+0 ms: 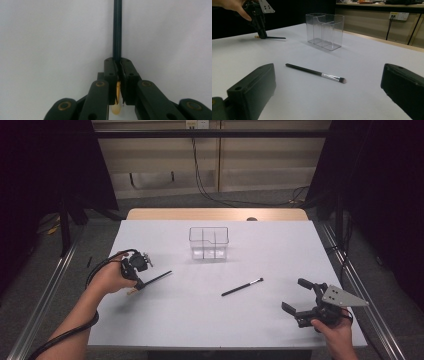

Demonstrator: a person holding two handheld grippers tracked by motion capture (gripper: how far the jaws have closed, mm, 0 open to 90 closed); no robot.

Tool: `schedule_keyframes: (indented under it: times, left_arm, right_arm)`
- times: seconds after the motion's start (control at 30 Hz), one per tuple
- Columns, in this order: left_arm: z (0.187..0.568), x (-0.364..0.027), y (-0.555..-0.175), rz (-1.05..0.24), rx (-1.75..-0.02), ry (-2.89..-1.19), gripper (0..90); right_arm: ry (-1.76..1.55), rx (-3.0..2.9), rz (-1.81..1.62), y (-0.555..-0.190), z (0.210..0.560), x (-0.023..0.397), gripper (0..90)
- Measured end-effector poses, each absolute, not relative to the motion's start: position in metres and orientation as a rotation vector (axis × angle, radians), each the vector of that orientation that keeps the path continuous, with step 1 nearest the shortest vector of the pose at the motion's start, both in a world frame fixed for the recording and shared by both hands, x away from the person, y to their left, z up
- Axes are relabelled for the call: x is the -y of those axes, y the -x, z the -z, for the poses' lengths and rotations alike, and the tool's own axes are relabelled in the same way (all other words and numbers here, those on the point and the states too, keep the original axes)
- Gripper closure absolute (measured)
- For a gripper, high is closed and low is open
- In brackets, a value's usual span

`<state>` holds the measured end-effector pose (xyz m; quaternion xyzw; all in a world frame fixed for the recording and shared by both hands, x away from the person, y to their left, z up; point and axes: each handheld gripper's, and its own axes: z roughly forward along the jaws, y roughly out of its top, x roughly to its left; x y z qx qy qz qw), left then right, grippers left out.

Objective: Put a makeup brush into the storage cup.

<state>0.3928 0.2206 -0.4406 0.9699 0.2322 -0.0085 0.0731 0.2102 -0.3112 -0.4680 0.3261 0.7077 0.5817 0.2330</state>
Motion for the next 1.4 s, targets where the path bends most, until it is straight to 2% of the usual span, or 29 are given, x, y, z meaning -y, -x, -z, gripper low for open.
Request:
schedule_keyframes:
  times: [0.43, 0.7, 1.4]
  left_arm:
    - [0.416, -0.19, -0.387, 0.067, -0.632, -2.845, 84.6]
    - [0.403, -0.173, -0.382, 0.146, -0.601, -2.798, 84.5]
    - [0.39, -0.126, -0.369, 0.164, -0.431, -2.781, 84.5]
  right_arm:
    - [-0.892, -1.949, -1.597, -0.21, 0.468, 0.311, 0.0]
    - [-0.904, -1.942, -1.606, -0.211, 0.467, 0.314, 0.0]
    - [-0.913, -1.943, -1.602, -0.212, 0.467, 0.315, 0.0]
